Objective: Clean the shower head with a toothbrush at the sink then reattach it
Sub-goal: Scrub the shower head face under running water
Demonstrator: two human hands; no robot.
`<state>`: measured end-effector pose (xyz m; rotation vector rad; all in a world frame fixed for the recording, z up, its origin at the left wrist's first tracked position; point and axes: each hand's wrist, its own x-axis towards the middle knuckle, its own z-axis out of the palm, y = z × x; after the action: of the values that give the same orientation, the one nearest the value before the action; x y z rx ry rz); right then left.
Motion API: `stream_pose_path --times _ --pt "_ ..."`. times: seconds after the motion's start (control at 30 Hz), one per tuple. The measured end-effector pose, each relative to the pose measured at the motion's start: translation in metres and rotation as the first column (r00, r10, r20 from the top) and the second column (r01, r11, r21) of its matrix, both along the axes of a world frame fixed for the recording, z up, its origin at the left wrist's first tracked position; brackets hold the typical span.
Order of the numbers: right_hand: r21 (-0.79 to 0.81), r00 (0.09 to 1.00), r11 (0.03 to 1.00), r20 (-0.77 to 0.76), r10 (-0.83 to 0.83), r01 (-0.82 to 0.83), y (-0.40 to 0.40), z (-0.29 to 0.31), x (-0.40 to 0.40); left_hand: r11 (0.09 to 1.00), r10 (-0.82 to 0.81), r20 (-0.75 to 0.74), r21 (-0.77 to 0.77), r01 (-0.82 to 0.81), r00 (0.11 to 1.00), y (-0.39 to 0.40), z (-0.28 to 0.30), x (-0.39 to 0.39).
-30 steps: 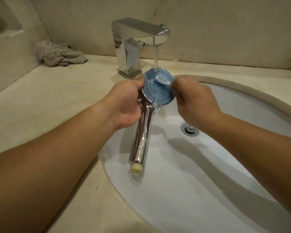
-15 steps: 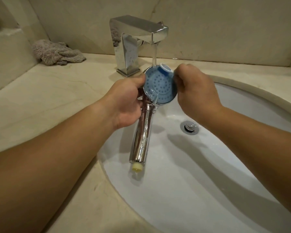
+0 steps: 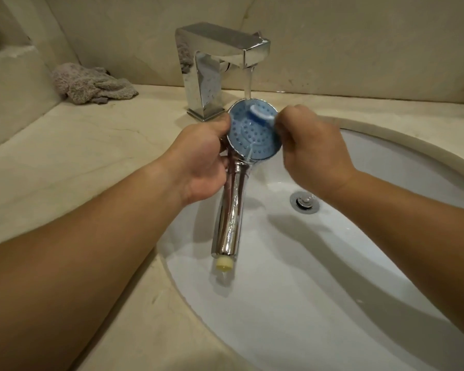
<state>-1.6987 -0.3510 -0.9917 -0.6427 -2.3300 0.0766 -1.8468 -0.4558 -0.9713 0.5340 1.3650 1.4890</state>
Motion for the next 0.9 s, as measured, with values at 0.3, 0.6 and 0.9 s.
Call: stream_pose_path --times 0.3,0.6,0.9 --pt "0.007 1.0 1.0 -0.014 -0.001 0.001 0.003 -0.003 0.002 1.0 0.014 -0.001 0.015 -0.014 1.0 -0.001 0.001 -0.001" --pt "-0.004 0.999 1.0 -0.044 -0.002 0.002 0.006 -0.008 0.005 1.0 0.02 0.003 0.01 -0.02 1.0 -0.001 0.0 -0.004" --pt "0.023 0.995 1.0 -0.096 0.019 -0.016 0.004 -0.012 0.008 0.998 0.044 0.078 0.042 -0.048 0.996 0.002 -0.004 -0.009"
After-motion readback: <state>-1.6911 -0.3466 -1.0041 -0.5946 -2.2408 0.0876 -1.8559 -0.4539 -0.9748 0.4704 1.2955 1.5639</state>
